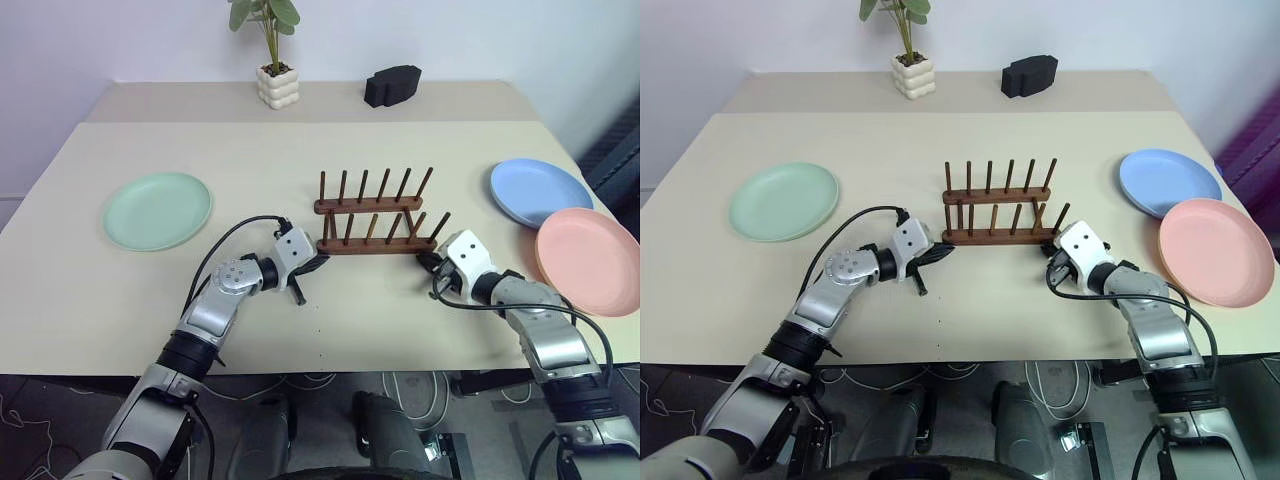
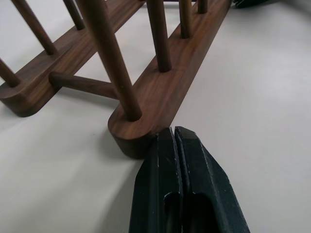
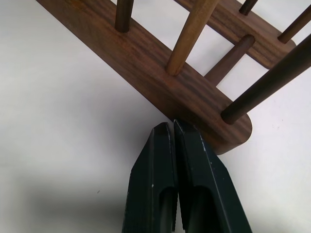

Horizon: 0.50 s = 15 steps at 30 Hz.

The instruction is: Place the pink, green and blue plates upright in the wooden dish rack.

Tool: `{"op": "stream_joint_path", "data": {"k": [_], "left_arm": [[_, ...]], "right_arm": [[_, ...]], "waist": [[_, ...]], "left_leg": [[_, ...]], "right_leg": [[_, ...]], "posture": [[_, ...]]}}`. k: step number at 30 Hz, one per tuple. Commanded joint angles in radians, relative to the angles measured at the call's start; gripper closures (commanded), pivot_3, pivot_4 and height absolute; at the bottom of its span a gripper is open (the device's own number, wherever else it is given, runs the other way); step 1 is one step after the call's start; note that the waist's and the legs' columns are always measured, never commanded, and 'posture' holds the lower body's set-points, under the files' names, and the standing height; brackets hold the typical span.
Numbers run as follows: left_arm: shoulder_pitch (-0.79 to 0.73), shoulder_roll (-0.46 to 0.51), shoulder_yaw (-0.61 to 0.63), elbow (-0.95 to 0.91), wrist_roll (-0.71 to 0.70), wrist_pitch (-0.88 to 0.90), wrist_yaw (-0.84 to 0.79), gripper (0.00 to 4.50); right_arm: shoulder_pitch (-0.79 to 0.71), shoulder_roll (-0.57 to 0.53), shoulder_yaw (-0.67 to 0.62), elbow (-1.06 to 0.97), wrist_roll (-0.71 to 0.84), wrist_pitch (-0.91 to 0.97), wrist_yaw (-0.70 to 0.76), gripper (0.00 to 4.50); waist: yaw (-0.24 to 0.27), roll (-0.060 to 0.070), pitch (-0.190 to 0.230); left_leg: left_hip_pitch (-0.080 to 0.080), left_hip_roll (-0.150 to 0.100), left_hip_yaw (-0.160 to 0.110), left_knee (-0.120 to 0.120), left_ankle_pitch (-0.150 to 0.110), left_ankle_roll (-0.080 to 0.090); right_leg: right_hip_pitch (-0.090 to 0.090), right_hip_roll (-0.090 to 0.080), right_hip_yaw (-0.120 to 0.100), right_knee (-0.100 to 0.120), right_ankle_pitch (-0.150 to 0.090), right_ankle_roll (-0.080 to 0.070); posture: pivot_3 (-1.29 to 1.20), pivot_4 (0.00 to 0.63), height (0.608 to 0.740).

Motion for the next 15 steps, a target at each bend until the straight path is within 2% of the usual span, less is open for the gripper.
{"op": "stream_joint_path", "data": {"k": [1,3,5,6,8,13,15], "left_arm": [[0.021,0.014,0.024,-0.048,-0.030,0.013,-0.036,4.50],[0.040,0.022,0.027,-0.087,-0.051,0.027,-0.061,4.50],[0.078,0.040,0.032,-0.165,-0.096,0.063,-0.108,4.50],[0.101,0.050,0.034,-0.212,-0.122,0.083,-0.131,4.50],[0.135,0.056,0.034,-0.284,-0.162,0.121,-0.163,4.50],[0.163,0.033,-0.009,-0.355,-0.213,0.172,-0.223,4.50],[0.145,0.009,-0.023,-0.346,-0.221,0.180,-0.233,4.50]], "right_arm": [[0.013,-0.030,-0.040,-0.046,0.015,-0.015,0.021,4.38],[0.024,-0.052,-0.073,-0.084,0.046,-0.001,0.044,4.38],[0.058,-0.101,-0.153,-0.179,0.129,0.071,0.096,3.85],[0.092,-0.136,-0.207,-0.242,0.179,0.112,0.130,3.52],[0.159,-0.191,-0.313,-0.324,0.232,0.172,0.157,2.57],[0.272,-0.246,-0.516,-0.342,0.227,0.237,0.111,0.06],[0.322,-0.248,-0.558,-0.339,0.222,0.251,0.111,0.06]], "waist": [[0.000,0.000,0.000],[0.000,0.000,0.000],[0.001,0.001,0.001],[0.004,0.002,0.001],[0.008,0.002,0.001],[0.007,0.002,0.001],[0.006,0.002,0.001]], "left_leg": [[0.000,0.000,0.000,0.000,0.000,0.000],[0.000,0.000,0.000,0.000,0.000,0.000],[-0.002,0.000,0.000,0.000,0.000,0.001],[-0.002,0.000,0.000,0.000,0.000,0.001],[-0.004,0.000,-0.001,0.000,-0.001,0.001],[-0.004,0.000,-0.001,0.002,-0.001,0.001],[-0.004,0.000,0.000,0.002,-0.001,0.002]], "right_leg": [[0.000,0.000,0.000,0.000,0.000,0.000],[0.000,0.000,0.000,0.000,0.000,0.000],[-0.001,0.000,0.000,0.000,0.000,0.000],[-0.002,-0.001,0.000,0.000,0.000,0.000],[-0.003,-0.001,0.000,-0.001,0.000,0.000],[-0.002,-0.001,0.000,-0.002,-0.001,0.000],[-0.002,-0.001,0.000,-0.002,-0.001,0.000]], "posture": [[0.00,0.150,0.736],[0.00,0.150,0.736],[0.00,0.150,0.736],[0.00,0.150,0.736],[0.00,0.150,0.736],[0.00,0.150,0.736],[0.00,0.150,0.736]]}}
